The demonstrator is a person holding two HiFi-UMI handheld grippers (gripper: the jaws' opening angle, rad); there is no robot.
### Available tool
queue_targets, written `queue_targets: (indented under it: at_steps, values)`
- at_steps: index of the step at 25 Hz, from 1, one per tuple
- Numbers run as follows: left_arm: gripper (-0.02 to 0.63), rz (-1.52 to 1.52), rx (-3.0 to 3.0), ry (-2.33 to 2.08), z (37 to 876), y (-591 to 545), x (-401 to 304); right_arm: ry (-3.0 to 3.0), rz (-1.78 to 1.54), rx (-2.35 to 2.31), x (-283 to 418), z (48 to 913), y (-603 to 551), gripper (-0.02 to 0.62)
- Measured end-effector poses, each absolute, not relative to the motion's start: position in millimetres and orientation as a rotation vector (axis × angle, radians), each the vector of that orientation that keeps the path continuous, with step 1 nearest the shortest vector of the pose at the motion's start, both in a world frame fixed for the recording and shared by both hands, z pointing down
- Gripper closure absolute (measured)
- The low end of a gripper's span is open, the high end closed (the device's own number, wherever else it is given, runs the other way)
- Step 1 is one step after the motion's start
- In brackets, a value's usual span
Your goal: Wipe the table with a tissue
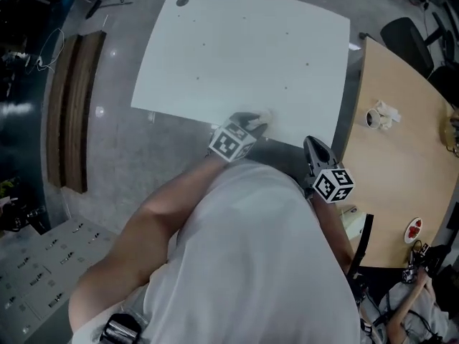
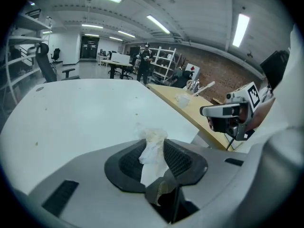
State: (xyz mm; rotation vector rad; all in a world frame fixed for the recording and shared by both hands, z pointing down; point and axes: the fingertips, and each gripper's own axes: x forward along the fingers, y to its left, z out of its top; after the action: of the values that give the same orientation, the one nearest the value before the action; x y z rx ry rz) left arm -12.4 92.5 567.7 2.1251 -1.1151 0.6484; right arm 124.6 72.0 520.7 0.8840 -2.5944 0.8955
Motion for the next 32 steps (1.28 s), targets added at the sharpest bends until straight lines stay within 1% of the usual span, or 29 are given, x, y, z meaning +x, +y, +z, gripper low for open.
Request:
queue_targets:
  at_steps: [12, 20, 25, 32]
  values:
    - [0.488, 0.584, 2.016, -1.242, 580.9, 95.6, -120.3, -2.594, 0.800, 0.772, 52.8, 511.8, 37.4, 0.578]
    - [0.489, 0.752, 1.961, -1.406, 585.8, 108.3, -218.9, -2.566, 0.816, 0.782, 29.0, 513.4, 30.4, 0.578]
    - [0.489, 0.789, 1.887, -1.491, 591.7, 107.3, -278.2, -2.544, 0.807, 0.794, 20.1, 512.3, 25.9, 0.578]
    - [0.489, 0.879, 1.847, -1.465, 605.3, 85.7, -312.6, -2.507, 0.830, 0.861, 17.1, 515.3, 25.2, 0.578]
